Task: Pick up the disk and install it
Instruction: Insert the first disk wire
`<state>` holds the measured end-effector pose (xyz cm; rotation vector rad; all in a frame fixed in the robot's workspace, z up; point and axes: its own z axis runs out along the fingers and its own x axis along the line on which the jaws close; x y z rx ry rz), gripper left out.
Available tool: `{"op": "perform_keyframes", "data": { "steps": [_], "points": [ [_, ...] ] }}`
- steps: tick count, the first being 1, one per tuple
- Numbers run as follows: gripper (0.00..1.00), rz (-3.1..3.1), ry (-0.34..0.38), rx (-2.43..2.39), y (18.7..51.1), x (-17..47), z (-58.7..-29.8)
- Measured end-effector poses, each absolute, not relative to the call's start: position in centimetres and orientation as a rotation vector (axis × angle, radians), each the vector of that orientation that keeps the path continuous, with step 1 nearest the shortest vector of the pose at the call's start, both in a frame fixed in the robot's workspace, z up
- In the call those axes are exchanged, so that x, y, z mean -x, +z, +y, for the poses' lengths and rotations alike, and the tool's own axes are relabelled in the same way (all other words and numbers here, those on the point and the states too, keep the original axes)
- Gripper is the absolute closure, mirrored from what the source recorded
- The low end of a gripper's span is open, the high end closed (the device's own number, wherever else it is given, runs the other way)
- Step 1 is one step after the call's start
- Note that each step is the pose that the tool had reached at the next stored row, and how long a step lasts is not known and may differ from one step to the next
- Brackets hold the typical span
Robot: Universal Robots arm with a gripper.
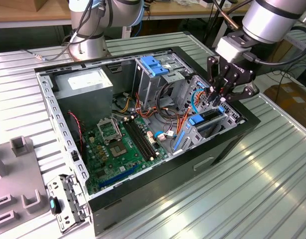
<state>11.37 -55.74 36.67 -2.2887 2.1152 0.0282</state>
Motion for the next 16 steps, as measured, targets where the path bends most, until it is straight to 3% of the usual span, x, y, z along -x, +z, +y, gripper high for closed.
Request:
{"op": "perform_keyframes", "data": {
  "steps": [16],
  "points": [
    [0.76,2.010,0.031,2.382,36.9,-13.0,-55.7]
  ]
}}
